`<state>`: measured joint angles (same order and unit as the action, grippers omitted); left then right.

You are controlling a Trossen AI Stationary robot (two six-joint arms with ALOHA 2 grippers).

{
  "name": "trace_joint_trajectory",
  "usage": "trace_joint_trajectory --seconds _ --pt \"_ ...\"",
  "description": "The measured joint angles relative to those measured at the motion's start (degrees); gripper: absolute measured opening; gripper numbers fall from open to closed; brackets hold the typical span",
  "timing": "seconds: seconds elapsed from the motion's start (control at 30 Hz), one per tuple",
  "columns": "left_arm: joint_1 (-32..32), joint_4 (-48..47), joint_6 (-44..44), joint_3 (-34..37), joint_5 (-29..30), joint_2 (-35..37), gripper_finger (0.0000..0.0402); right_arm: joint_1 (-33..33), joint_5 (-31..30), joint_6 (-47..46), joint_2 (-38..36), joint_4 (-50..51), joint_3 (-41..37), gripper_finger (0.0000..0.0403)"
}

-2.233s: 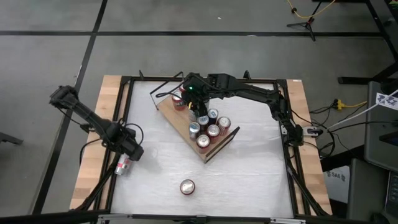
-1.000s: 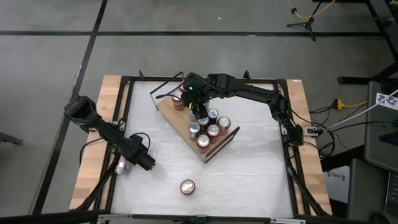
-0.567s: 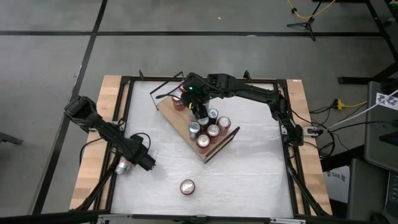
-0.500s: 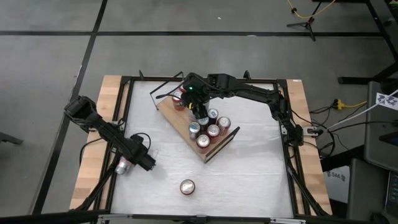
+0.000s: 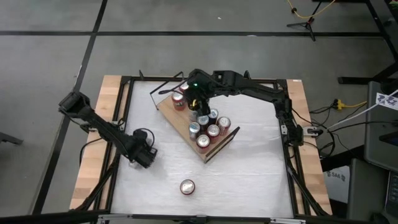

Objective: Place canned beverage on shelf
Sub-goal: Put the white pink soda can on the shelf aligned with the other white pink soda cans

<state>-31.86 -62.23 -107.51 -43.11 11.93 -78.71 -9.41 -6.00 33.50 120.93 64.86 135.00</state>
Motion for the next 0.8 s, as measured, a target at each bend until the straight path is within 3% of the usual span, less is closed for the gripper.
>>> trace_joint_trajectory --seconds 0.2,0.4,0.63,0.8 --pt "1.22 3.18 0.14 0.04 17.52 4.75 0.0229 -0.02 -1.01 0.01 -3.25 0.02 -0.02 0.0317" --pt "2.49 10.63 9.36 0.04 32.41 5.61 0.0229 -0.02 -1.38 0.0 -5.22 0.05 0.0 0.0317" --pt "6.19 27.47 31.71 0.04 51.59 5.61 0.0228 -0.02 -1.45 -0.09 -6.49 -0.08 0.0 0.0317" --pt "9.42 42.39 51.06 0.04 57.6 5.47 0.0228 -0.01 -1.03 -0.26 -7.06 0.1 0.0 0.0317"
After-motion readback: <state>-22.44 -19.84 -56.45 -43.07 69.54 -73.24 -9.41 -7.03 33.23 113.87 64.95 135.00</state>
